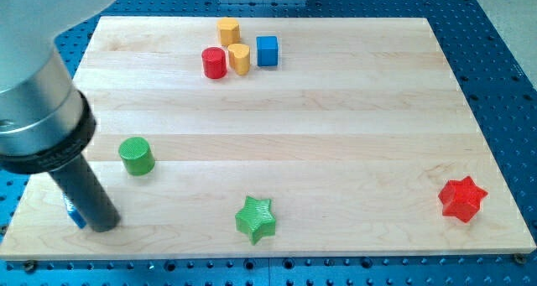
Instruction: Place the green circle at the top left corner of the board
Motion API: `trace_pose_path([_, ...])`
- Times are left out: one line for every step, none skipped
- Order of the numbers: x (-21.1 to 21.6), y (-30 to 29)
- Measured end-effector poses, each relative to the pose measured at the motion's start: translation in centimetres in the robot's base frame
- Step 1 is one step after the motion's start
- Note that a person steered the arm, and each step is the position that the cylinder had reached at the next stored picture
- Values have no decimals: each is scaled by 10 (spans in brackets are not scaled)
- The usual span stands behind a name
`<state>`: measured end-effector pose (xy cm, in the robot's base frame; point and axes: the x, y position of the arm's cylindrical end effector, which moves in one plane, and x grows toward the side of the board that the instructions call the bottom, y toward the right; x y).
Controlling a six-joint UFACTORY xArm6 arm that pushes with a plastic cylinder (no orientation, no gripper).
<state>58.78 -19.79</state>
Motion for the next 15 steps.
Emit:
trace_pose_path([0,-15])
trace_pose_path([-1,11])
trace_pose_path([-25,39])
trace_pose_path([-39,12])
trace_pose_path([-42,5])
trace_pose_path([-48,39])
trace_pose_path([-64,69])
trace_pose_path([-64,71])
trace_pose_path([-65,71])
trace_pose_path([-78,71])
trace_pose_path([-67,80])
trace_pose_path([-45,71])
trace_pose_path([-45,42])
trace_pose_path([-70,41])
trace_pose_path([-118,41])
